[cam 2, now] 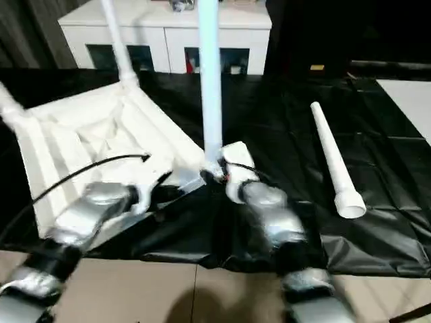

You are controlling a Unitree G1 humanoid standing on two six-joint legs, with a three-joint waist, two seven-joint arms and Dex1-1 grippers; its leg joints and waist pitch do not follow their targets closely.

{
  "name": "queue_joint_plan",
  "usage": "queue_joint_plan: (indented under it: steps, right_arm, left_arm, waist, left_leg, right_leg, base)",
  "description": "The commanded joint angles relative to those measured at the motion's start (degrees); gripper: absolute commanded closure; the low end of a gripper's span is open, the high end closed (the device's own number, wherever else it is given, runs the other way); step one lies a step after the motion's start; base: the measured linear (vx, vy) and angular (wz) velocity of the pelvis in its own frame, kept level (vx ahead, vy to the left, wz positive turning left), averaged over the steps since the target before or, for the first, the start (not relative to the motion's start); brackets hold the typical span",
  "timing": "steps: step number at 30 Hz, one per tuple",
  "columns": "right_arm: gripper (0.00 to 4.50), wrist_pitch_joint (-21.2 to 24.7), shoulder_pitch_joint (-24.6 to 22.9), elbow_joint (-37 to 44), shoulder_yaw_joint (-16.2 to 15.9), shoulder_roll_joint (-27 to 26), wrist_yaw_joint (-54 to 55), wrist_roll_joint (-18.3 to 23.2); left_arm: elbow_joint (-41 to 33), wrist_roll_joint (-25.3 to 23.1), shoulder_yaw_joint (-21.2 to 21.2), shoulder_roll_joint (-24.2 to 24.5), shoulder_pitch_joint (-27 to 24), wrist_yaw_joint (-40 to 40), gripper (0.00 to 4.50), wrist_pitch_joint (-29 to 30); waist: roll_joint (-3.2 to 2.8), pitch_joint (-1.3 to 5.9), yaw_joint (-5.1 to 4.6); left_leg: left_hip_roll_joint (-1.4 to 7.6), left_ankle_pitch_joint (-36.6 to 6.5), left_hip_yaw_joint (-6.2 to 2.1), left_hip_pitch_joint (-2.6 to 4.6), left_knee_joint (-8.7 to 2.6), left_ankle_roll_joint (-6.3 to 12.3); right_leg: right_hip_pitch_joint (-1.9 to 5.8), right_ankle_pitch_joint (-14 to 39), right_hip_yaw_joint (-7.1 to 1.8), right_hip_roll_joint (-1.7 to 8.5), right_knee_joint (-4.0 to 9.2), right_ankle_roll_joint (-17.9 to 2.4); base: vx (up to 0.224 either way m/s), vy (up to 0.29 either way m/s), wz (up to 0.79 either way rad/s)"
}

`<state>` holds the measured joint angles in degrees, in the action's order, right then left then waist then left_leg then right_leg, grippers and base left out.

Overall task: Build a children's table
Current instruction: Rotate leg to tighten

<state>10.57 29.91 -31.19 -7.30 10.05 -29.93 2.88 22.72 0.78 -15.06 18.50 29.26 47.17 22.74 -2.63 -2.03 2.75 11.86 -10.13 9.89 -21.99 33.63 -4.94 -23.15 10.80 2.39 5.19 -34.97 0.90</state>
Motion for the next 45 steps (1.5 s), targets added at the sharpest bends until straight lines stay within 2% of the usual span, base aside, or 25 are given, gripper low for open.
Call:
queue_joint_plan:
  steps: [1, 7, 14, 15, 20, 22, 28, 32, 36, 39, 41, 44, 45]
  right_arm:
    - [0.8, -0.9, -0.8, 3.5, -1.6, 3.0, -7.7, 1.3]
    - [0.8, -1.7, -2.2, 6.2, -2.3, 6.8, -16.5, 3.5]
    - [0.8, -1.0, -3.2, 7.6, -3.8, 8.3, -22.9, 4.8]
    - [1.05, -1.3, -3.1, 7.4, -3.9, 8.3, -23.0, 4.7]
    - [1.19, -1.8, -3.1, 6.8, -3.8, 8.2, -23.4, 4.5]
    - [1.54, -2.0, -3.3, 6.6, -4.1, 8.2, -23.6, 3.9]
    - [1.8, -2.7, -3.4, 5.8, -4.6, 8.4, -22.9, 2.7]
    - [1.83, -3.0, -2.8, 3.6, -4.1, 7.3, -17.9, 0.9]
    - [1.83, -0.8, -0.8, -2.3, -0.3, 2.0, 0.1, -1.9]
    - [1.83, 1.3, -0.7, -3.4, 1.5, -1.6, 8.7, -2.4]
    - [1.83, 3.0, -1.0, -4.0, 2.8, -4.5, 14.6, -2.3]
    - [1.84, 4.1, -0.2, -6.7, 5.8, -8.6, 23.3, -0.9]
    - [1.84, 4.1, 0.3, -7.9, 6.9, -9.8, 25.4, -0.1]
  left_arm:
    - [-1.9, 1.4, -2.7, 2.1, -2.0, 6.5, 4.5, -2.2]
    - [-7.8, 4.9, -3.7, 5.7, -4.5, 15.1, 4.5, -1.4]
    - [-9.1, 5.5, -3.5, 7.3, -5.2, 17.2, 4.5, -1.0]
    - [-9.2, 5.5, -3.4, 7.5, -5.2, 17.3, 4.5, -1.0]
    - [-9.6, 5.6, -3.3, 7.7, -5.3, 17.4, 4.5, -0.7]
    - [-9.5, 5.5, -3.3, 7.6, -5.2, 17.4, 4.5, -0.6]
    - [-8.8, 5.2, -3.2, 7.4, -5.0, 16.9, 4.5, -0.8]
    - [-7.2, 4.1, -2.8, 6.6, -4.5, 14.4, 4.5, -0.9]
    - [0.3, 1.3, 0.7, 1.4, -1.0, 1.2, 4.5, 0.6]
    - [4.4, 0.1, 2.0, -1.3, 1.2, -5.4, 4.5, 0.4]
    - [7.0, -0.9, 2.2, -2.9, 2.8, -9.1, 4.5, 0.0]
    - [11.3, -1.7, 2.0, -5.6, 5.4, -12.2, 4.5, -2.9]
    - [12.7, -1.8, 1.8, -6.4, 6.2, -12.5, 4.5, -4.2]
  waist:
    - [0.04, 3.44, 0.29]
    - [0.1, 3.52, 0.68]
    - [0.27, 3.24, 0.96]
    - [0.29, 3.21, 1.01]
    - [0.3, 3.3, 1.01]
    - [0.29, 3.39, 1.01]
    - [0.32, 3.4, 1.02]
    - [0.32, 3.31, 0.94]
    - [0.43, 2.93, 0.41]
    - [0.71, 2.89, 0.37]
    - [0.69, 3.01, 0.58]
    - [0.48, 2.97, 0.68]
    - [0.31, 2.82, 0.66]
  left_leg:
    - [0.52, -10.9, 0.16, 0.74, -3.86, 2.31]
    - [0.72, -10.8, 0.3, 0.94, -3.67, 3.31]
    - [0.76, -12.6, 0.34, 1.09, -3.88, 2.53]
    - [0.73, -12.8, 0.36, 1.1, -3.89, 2.43]
    - [0.69, -11.9, 0.27, 0.97, -3.88, 2.08]
    - [0.64, -11.2, 0.28, 0.95, -3.76, 2.24]
    - [0.61, -11.0, 0.31, 0.94, -3.68, 2.44]
    - [0.59, -11.6, 0.32, 0.99, -3.74, 2.34]
    - [0.4, -15.7, 0.27, 1.31, -4.15, -0.26]
    - [0.25, -15.7, 0.17, 1.14, -4.26, -0.89]
    - [0.28, -15.7, 0.19, 1.37, -4.23, -0.82]
    - [0.25, -16.2, 0.19, 1.38, -4.39, -1.06]
    - [0.16, -17.6, 0.17, 1.57, -4.49, -1.35]
  right_leg:
    - [2.78, 4.5, -1.28, 1.67, 3.63, -13.2]
    - [2.75, 2.0, -1.32, 1.73, 3.28, -14.9]
    - [2.64, 5.4, -1.4, 1.78, 3.52, -14.7]
    - [2.6, 6.2, -1.42, 1.82, 3.62, -14.5]
    - [2.67, 5.9, -1.39, 1.8, 3.46, -14.2]
    - [2.72, 4.7, -1.36, 1.74, 3.36, -14.4]
    - [2.74, 4.4, -1.34, 1.75, 3.33, -14.6]
    - [2.69, 5.4, -1.35, 1.73, 3.45, -14.5]
    - [2.29, 13.5, -1.45, 1.89, 4.24, -12.9]
    - [2.17, 16.6, -1.57, 1.87, 4.68, -10.5]
    - [1.94, 17.2, -1.62, 1.91, 4.82, -9.9]
    - [1.75, 18.0, -1.64, 1.85, 5.05, -9.1]
    - [1.38, 20.0, -1.64, 1.91, 5.34, -8.7]
  base:
    - [0.0, 0.0, 0.0]
    - [0.0, 0.0, 0.0]
    - [0.0, 0.0, 0.0]
    - [0.0, 0.0, 0.0]
    - [0.0, 0.0, 0.0]
    - [0.0, 0.0, 0.0]
    - [0.0, 0.0, 0.0]
    - [0.0, 0.0, 0.0]
    - [0.0, 0.0, 0.0]
    - [0.0, 0.0, 0.0]
    - [0.0, 0.0, 0.0]
    - [0.0, 0.0, 0.0]
    - [0.0, 0.0, 0.0]
